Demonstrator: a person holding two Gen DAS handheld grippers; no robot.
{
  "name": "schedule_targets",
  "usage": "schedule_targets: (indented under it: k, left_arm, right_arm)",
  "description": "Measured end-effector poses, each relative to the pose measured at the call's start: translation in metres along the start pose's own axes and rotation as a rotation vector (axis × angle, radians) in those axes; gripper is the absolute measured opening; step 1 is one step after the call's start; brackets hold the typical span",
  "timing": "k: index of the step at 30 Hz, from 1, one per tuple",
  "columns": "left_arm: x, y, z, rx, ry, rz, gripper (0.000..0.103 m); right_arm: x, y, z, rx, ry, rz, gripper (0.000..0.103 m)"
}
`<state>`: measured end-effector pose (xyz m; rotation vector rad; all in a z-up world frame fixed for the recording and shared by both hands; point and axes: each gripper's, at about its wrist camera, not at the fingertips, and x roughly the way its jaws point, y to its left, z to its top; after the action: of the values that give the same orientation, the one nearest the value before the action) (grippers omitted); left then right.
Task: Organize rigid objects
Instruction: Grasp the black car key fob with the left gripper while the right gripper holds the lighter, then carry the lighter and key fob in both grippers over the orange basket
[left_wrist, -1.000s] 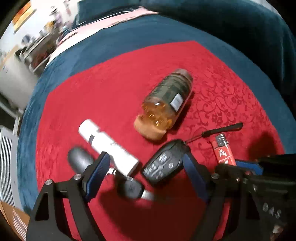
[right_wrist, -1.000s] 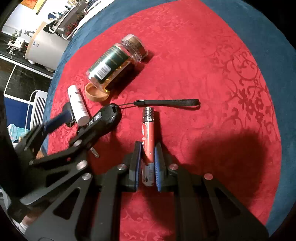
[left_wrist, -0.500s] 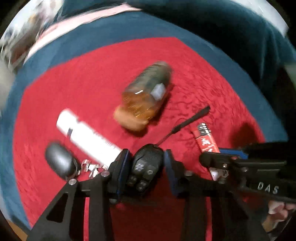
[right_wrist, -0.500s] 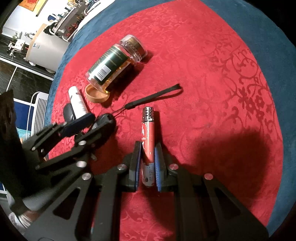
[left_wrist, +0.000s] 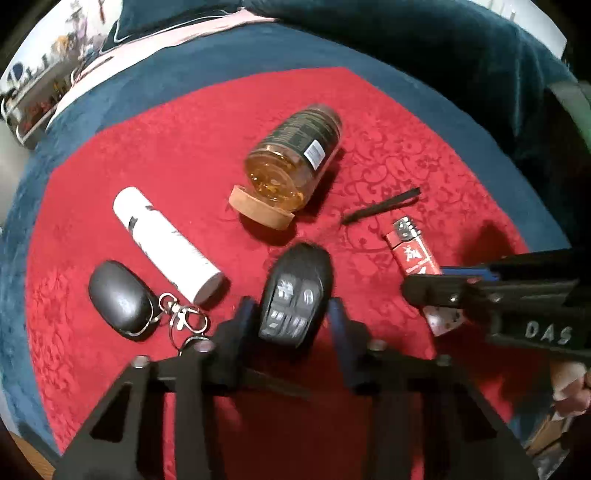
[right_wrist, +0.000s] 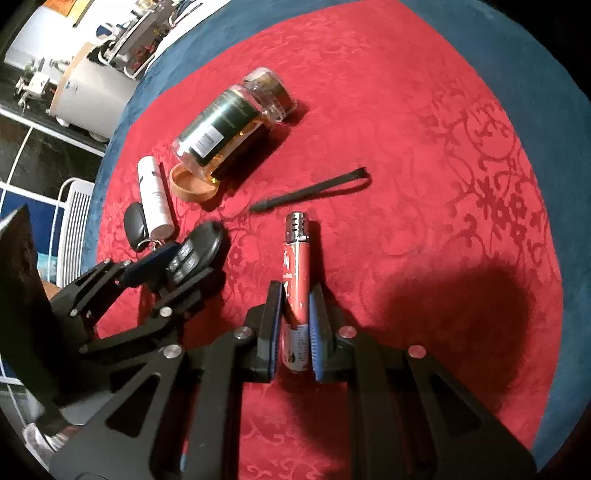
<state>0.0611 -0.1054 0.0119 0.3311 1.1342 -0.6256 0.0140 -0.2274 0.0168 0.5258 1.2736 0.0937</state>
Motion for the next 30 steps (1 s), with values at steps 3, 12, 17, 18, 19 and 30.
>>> schedule_targets:
  k: [3,12,17,18,19,30]
  left_arm:
    - [-0.006,0.007,-0.005,-0.064,-0.007,-0.029,0.035]
    - [-0.035,0.024,-0.031,-0.202,-0.088,-0.049,0.035]
    - [-0.064,0.029,-0.040,-0.261,-0.165,-0.029,0.035]
    - [-0.070,0.032,-0.041,-0.270,-0.173,-0.018,0.035]
    - [-0.074,0.041,-0.038,-0.279,-0.177,-0.007,0.035]
    - [-0.143,0.055,-0.068,-0.395,-0.276,0.093,0.035]
  right_arm:
    - [-0.001,0.006,0.000,-0.043,-0.008,-0.028,0.013]
    - [-0.006,0.010,-0.005,-0.051,-0.017,0.041,0.011]
    - [-0.013,0.020,-0.011,-0.067,-0.031,0.066,0.011]
    - [-0.015,0.023,-0.011,-0.075,-0.034,0.070,0.011]
    - [-0.017,0.027,-0.012,-0.082,-0.037,0.072,0.011]
    - [-0.032,0.075,-0.018,-0.175,-0.071,0.111,0.011]
